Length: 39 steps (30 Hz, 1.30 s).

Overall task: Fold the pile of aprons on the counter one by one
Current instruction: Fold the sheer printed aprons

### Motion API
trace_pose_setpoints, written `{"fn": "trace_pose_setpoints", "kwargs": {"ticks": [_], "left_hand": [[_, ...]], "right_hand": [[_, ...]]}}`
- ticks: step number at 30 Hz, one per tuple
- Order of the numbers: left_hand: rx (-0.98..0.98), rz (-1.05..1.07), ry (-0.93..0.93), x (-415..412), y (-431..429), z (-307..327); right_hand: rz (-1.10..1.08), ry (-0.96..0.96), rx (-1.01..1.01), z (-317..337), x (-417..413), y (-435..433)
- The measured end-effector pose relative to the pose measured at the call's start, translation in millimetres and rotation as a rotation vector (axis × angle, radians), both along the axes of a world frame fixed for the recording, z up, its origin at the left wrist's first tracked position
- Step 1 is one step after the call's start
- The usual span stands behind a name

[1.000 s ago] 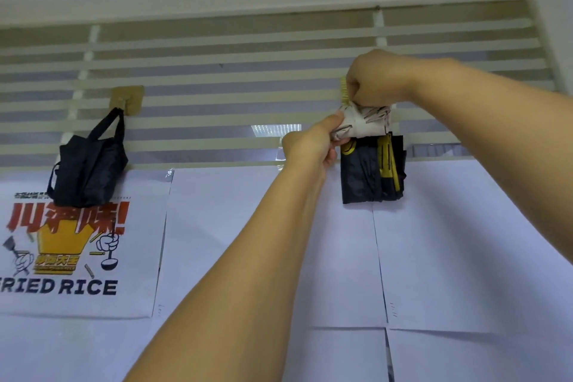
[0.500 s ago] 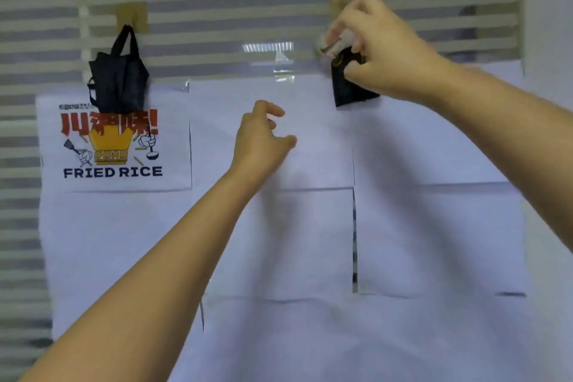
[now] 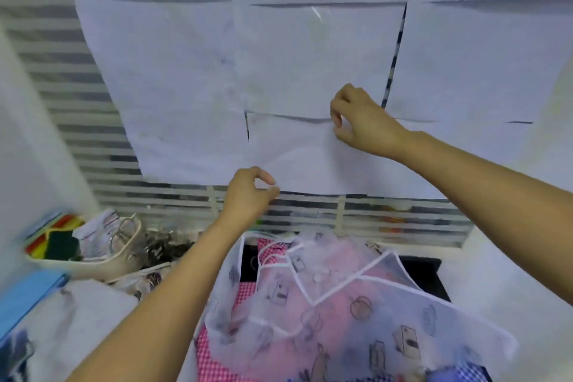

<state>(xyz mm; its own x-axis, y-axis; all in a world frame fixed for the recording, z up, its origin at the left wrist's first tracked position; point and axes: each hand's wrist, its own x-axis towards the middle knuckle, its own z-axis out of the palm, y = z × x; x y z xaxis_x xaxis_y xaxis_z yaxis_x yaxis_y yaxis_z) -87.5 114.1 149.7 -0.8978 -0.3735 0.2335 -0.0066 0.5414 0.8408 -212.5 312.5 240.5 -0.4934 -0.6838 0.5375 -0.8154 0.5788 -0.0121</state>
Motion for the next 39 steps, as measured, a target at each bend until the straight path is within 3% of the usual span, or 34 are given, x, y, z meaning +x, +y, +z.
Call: {"fn": "trace_pose_setpoints", "kwargs": {"ticks": [5,8,12,14,19,28,32,34,36,39], "left_hand": [[0.003,0.061,-0.241,31,-32,-89],[0.024,0.099,-0.484,49,-51,-145],[0.084,0.178,-0.756,79,-59,-209],[0.214,0.189,-0.694,94,-63,-238],[0.435,0.357,-0.483,107,-65,-261],[0.684,0.213,-0.519,76,-78,-264],[0.705,0.150,-0.534,62,-84,-253],[0.793,0.115,-0.524,60,-83,-238],[0.959,0.044,-0.452,66,-75,-216],[1.308,-0.124,-0.304,72,-60,-173]], "right_hand": [[-0.084,-0.272,0.204,-100,0,-13],[-0.282,-0.542,0.437,-165,8,-14],[-0.355,-0.937,0.470,-243,33,-7],[-0.330,-1.032,0.472,-282,48,-12],[-0.405,-1.024,0.735,-362,85,-15],[-0.480,-1.110,0.669,-393,83,-24],[-0.478,-1.082,0.585,-398,71,-22],[-0.493,-1.141,0.428,-392,69,-20],[-0.518,-1.217,0.229,-378,78,-14],[-0.574,-1.126,0.211,-350,91,-6]]}}
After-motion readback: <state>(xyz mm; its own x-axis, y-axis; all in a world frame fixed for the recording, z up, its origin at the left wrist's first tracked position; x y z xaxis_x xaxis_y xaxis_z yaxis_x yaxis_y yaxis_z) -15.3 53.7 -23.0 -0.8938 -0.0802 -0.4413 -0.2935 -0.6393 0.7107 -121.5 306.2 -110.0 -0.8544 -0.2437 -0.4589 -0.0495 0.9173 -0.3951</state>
